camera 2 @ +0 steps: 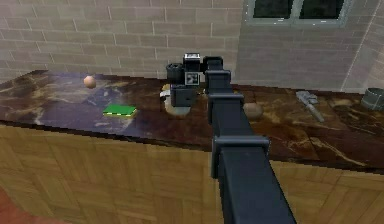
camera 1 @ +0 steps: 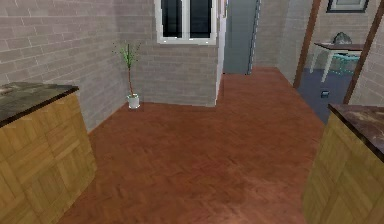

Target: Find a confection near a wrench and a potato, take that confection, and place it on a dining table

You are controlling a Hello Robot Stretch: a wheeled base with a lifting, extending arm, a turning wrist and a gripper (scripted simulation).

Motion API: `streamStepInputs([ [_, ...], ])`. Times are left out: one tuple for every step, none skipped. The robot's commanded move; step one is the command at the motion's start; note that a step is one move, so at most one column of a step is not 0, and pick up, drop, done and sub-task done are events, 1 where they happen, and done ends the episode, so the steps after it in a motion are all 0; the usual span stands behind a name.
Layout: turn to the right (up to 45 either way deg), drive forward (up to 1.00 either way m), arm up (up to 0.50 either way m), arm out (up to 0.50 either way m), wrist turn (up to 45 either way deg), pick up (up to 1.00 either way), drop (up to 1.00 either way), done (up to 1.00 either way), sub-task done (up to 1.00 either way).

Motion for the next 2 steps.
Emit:
streamStepInputs([
  [0.0,0.00,0.00,0.00,-45.0,0.00,0.00,0.00,0.00],
  [0.0,0.00,0.00,0.00,-45.0,0.00,0.00,0.00,0.00],
])
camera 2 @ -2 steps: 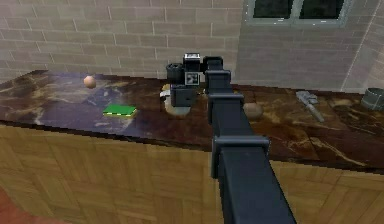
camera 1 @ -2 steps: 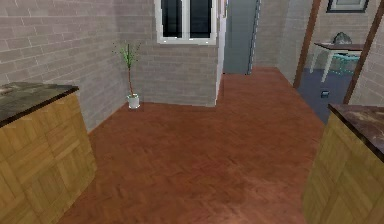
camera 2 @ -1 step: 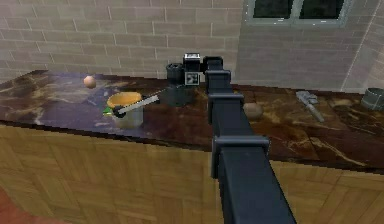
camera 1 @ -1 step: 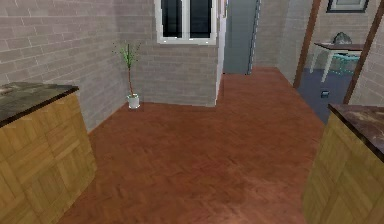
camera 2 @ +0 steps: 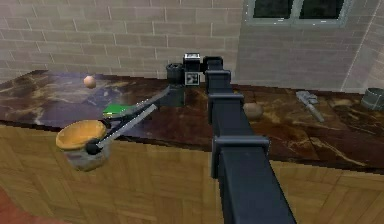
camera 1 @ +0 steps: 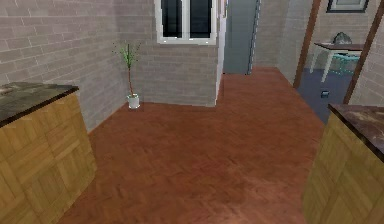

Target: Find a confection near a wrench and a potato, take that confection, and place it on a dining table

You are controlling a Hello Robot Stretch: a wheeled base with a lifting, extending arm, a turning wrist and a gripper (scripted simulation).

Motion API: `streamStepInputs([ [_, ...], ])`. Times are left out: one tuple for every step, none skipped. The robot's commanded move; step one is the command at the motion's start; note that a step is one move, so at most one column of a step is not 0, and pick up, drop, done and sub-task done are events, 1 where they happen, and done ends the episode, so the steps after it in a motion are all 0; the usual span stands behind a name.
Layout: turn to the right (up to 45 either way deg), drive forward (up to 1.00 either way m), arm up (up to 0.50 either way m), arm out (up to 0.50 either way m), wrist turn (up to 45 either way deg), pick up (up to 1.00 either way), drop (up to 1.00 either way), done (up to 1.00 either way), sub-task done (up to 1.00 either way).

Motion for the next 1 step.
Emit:
streamStepInputs([
  [0.0,0.00,0.00,0.00,-33.0,0.00,0.00,0.00,0.00],
])
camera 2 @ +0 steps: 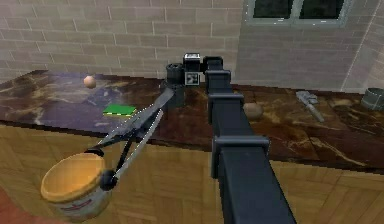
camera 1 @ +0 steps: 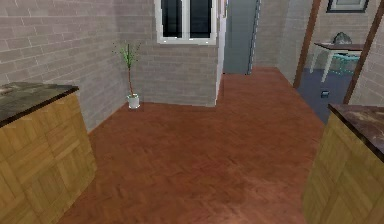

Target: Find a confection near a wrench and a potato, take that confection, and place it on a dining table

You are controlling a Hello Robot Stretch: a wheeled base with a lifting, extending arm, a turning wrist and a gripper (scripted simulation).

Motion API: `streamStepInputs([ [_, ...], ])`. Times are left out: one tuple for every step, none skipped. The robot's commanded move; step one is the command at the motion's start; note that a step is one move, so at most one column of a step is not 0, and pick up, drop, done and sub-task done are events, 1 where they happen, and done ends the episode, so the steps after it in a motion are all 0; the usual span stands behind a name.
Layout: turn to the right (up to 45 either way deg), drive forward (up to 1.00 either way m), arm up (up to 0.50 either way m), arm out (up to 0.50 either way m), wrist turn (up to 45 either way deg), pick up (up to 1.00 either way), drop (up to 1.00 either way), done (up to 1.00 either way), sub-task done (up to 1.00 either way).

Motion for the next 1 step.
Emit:
streamStepInputs([
  [0.0,0.00,0.00,-0.32,0.0,0.00,0.00,0.00,0.00],
])
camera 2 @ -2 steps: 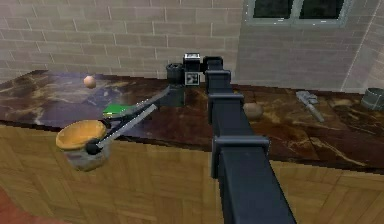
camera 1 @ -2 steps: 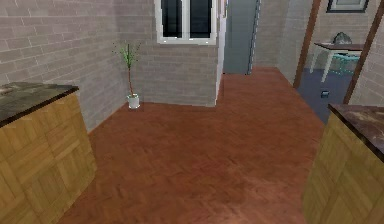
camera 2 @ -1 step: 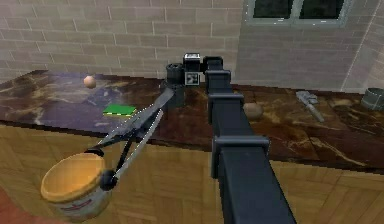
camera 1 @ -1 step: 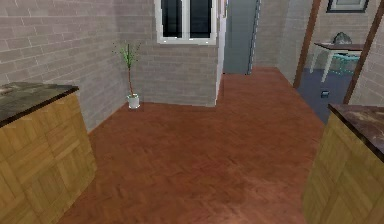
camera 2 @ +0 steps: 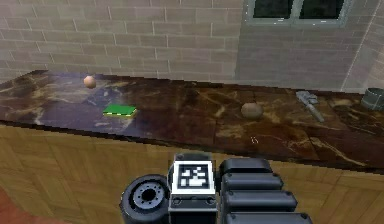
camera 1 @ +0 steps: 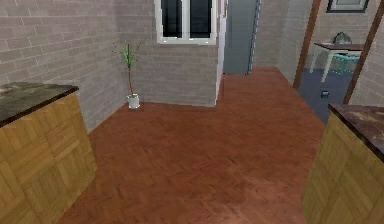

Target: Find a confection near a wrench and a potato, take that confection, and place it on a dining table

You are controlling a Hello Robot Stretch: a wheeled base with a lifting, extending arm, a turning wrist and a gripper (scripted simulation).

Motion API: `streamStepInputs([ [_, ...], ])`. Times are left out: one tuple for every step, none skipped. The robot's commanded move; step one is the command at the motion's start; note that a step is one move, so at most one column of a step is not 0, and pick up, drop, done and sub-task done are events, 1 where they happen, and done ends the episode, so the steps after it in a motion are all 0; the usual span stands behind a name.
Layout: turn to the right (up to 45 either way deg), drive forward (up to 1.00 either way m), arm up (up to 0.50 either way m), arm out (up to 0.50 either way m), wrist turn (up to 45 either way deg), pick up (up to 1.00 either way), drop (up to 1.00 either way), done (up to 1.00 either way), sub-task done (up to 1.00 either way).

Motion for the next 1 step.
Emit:
streamStepInputs([
  [15.0,0.00,0.00,0.00,0.0,0.00,0.00,0.00,0.00],
])
